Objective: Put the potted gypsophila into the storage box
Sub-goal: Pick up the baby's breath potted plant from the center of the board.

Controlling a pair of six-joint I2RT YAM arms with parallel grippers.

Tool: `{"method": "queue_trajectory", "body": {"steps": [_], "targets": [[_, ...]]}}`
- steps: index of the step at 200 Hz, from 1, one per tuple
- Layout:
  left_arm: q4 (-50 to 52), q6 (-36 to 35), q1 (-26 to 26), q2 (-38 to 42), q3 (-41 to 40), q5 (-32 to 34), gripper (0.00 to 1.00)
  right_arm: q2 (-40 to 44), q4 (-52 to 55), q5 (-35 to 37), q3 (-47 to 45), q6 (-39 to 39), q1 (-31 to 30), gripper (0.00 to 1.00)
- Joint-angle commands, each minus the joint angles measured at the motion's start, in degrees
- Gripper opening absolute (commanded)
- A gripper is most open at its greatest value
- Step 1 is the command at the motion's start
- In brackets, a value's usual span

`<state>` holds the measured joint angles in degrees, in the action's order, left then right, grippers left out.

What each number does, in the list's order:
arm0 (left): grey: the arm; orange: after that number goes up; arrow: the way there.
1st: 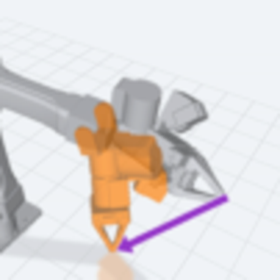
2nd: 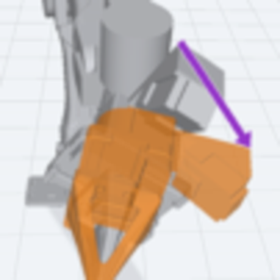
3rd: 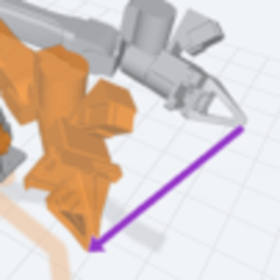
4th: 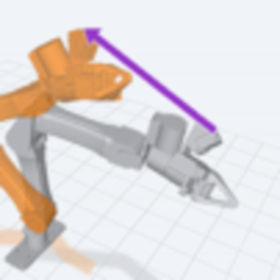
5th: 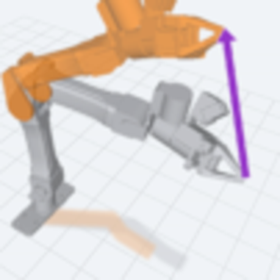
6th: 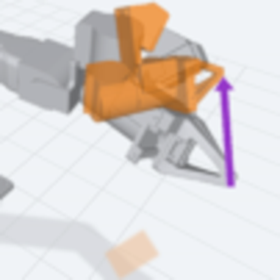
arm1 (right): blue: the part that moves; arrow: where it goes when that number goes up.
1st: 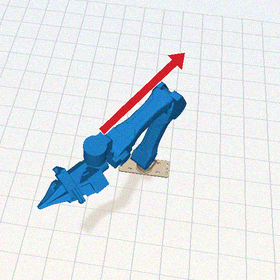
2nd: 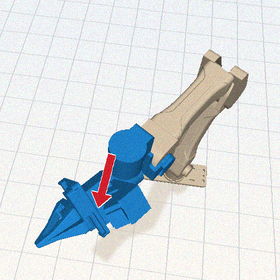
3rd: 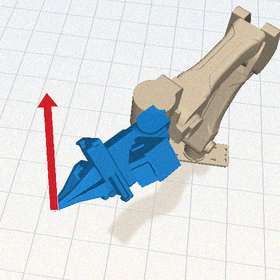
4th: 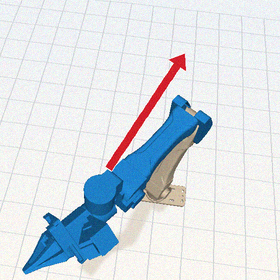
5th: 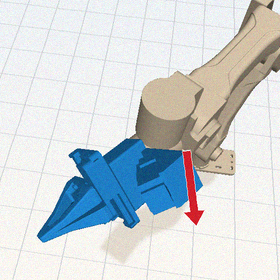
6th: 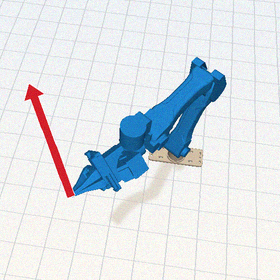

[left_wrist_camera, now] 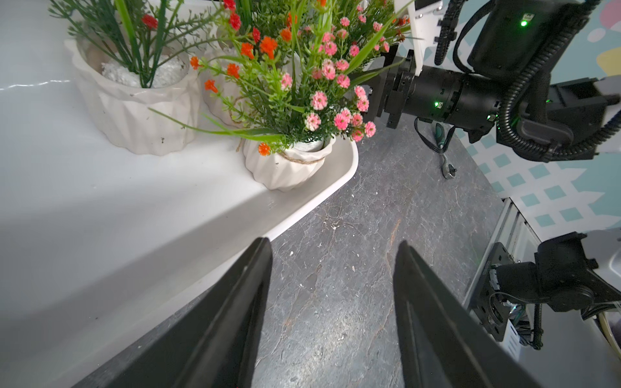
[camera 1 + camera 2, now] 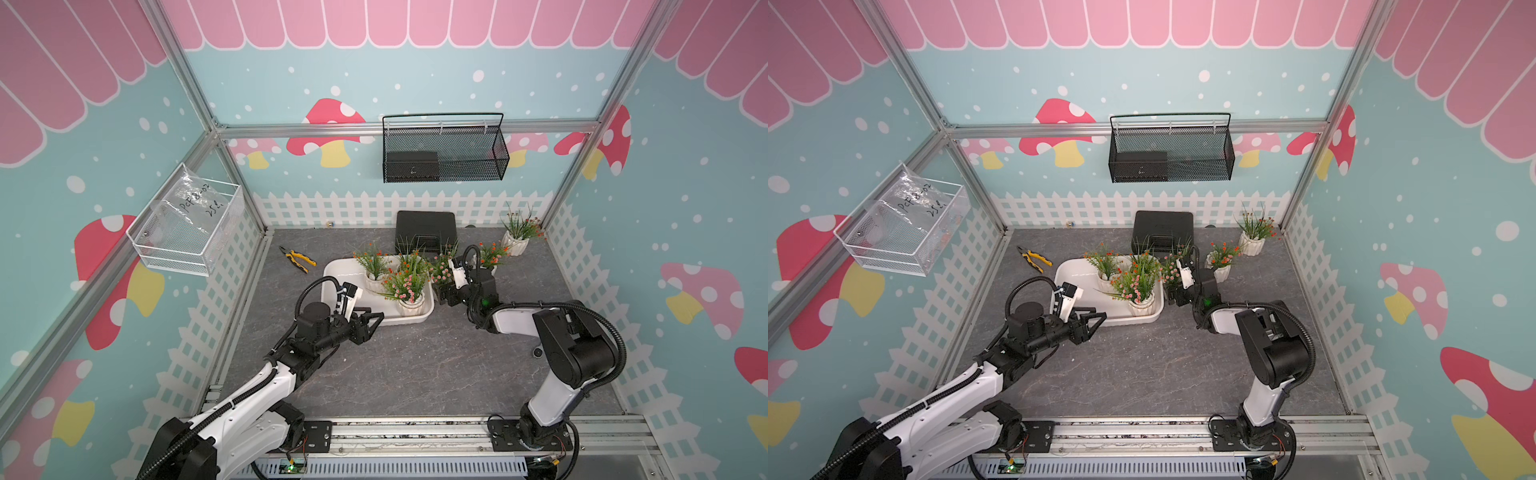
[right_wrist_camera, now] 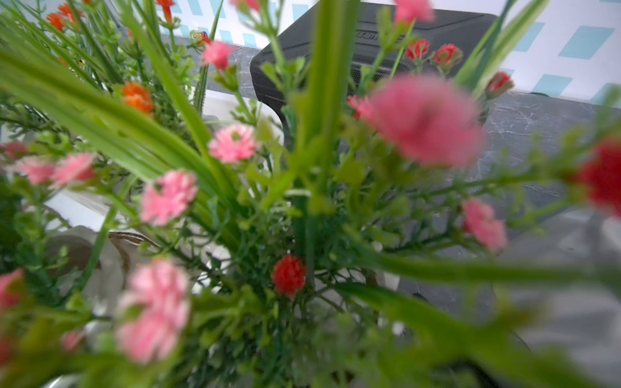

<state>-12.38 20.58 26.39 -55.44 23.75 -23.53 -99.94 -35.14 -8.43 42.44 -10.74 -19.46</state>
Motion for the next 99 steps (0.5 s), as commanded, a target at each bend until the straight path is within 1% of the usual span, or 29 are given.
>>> {"method": "queue_trajectory", "body": {"steps": [1, 73, 99], "targets": [[0.25, -1.00, 0.46, 0.31, 0.40, 0.84, 0.59, -1.87, -1.87, 0.02, 2.07, 0.69, 0.22, 0.96], [0.96, -1.25, 0.57, 0.38, 0.43, 1.68, 0.59, -4.43, -3.45, -0.19, 3.97, 0.45, 0.13, 0.95], [1.34, -1.33, 0.59, 0.34, 0.59, 2.19, 0.59, -5.06, -3.51, -0.66, 4.41, 0.86, 0.13, 0.91]]}}
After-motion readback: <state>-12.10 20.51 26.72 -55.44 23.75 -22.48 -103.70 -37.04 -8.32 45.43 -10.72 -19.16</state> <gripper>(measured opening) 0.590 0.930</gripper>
